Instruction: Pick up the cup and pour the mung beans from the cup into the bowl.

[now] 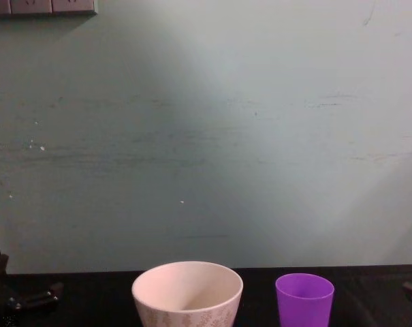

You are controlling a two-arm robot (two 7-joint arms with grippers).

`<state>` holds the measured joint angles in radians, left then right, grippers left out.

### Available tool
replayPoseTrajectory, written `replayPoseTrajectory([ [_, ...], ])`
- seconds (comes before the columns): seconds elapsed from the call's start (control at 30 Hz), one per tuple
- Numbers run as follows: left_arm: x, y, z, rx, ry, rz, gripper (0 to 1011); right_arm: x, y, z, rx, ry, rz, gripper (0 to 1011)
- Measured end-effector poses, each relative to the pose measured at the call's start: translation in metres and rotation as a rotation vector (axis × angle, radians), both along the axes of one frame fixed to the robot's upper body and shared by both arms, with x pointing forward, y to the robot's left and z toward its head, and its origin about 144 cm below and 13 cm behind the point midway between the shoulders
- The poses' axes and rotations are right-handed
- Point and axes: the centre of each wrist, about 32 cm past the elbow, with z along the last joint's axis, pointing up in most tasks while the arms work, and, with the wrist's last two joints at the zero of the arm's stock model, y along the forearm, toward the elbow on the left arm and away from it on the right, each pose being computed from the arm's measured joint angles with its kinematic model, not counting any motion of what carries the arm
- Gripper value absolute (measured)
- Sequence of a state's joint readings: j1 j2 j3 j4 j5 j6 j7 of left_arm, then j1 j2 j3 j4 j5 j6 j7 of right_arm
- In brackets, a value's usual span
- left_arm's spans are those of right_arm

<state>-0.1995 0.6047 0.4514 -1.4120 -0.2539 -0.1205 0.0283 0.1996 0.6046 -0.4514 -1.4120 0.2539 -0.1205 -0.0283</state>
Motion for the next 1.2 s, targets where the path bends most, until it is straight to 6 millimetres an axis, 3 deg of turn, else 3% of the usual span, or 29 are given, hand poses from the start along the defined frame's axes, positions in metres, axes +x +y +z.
replayPoseTrajectory([
  [1.2,0.0000,0.0000,0.0000,0.000,0.000,0.000,1000,0.0000,0.0000,0.0000,0.000,0.000,0.000,1003],
])
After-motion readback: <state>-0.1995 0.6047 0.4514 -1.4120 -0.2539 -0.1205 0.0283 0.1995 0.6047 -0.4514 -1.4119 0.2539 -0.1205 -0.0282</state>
